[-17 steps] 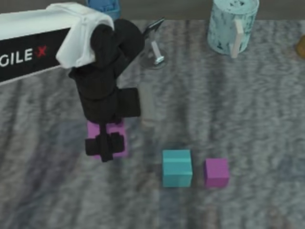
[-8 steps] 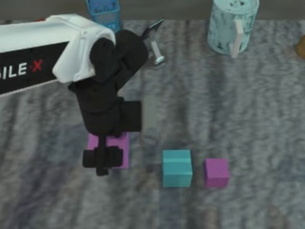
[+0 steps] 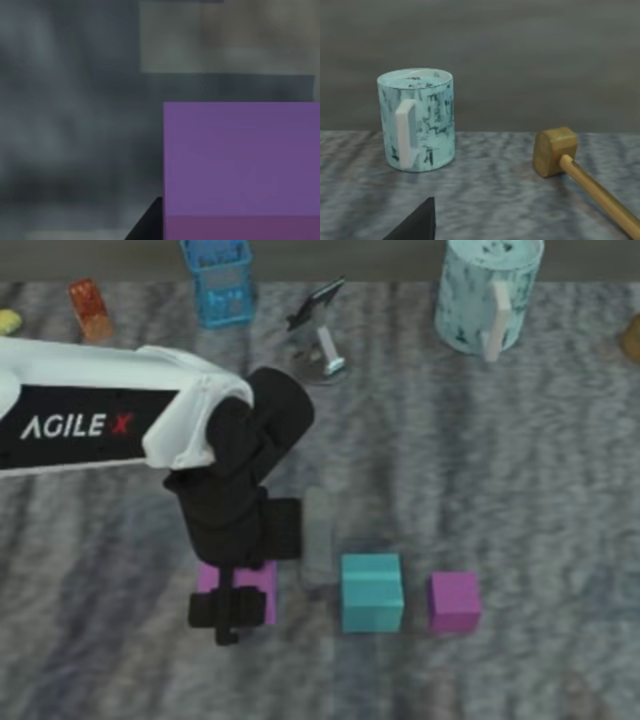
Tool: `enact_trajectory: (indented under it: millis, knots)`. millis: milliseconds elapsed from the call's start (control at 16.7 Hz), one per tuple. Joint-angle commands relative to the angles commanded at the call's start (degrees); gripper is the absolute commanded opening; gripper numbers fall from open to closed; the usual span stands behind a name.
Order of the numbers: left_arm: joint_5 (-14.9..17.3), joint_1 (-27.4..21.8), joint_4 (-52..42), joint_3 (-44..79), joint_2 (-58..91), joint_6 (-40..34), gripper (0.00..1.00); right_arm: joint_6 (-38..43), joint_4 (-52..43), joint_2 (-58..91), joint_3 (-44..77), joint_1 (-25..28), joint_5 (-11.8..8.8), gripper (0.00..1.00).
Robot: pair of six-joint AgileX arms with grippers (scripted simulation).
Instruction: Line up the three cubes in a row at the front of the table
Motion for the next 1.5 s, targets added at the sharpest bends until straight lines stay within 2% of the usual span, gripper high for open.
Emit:
enact_trajectory:
  millis: [240,1020,1500]
  knots:
    - [0.0,0.0,0.5,-0.4,0.3,0.0,0.00,0.0,0.0,0.0,0.0,0.0,0.0,1.00]
    - [0.0,0.0,0.5,-0.4,0.3,0.0,0.98,0.0,0.0,0.0,0.0,0.0,0.0,1.00]
    - [0.0,0.0,0.5,-0.4,0.3,0.0,1.00,0.0,0.0,0.0,0.0,0.0,0.0,1.00]
